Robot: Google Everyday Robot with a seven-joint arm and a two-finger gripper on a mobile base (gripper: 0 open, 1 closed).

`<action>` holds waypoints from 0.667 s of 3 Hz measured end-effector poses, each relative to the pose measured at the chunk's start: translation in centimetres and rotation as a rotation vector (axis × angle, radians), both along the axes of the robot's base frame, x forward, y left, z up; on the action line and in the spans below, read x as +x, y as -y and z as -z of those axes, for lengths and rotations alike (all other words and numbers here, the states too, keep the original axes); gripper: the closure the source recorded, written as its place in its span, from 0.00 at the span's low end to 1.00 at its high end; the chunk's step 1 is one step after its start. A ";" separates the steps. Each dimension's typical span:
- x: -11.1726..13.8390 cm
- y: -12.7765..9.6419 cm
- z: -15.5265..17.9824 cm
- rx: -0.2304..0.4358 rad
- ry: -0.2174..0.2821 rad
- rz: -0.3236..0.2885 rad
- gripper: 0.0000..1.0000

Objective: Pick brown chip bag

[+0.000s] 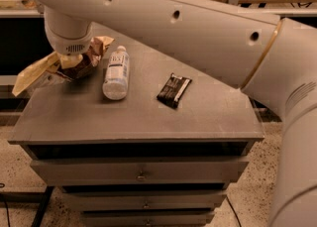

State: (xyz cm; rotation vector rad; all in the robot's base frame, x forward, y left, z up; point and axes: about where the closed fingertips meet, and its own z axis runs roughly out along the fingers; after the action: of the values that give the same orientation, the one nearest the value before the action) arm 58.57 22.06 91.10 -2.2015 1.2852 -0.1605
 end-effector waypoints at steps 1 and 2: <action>0.8 0.8 -3.6 0.053 0.059 0.014 1.00; 1.2 0.5 -7.1 0.101 0.145 -0.016 1.00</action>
Offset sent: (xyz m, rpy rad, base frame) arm 0.0171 -0.0009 0.1179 0.1673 -0.2604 0.0609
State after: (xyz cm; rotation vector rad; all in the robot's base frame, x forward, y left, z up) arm 59.78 21.51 98.21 -2.0743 1.1698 -0.2394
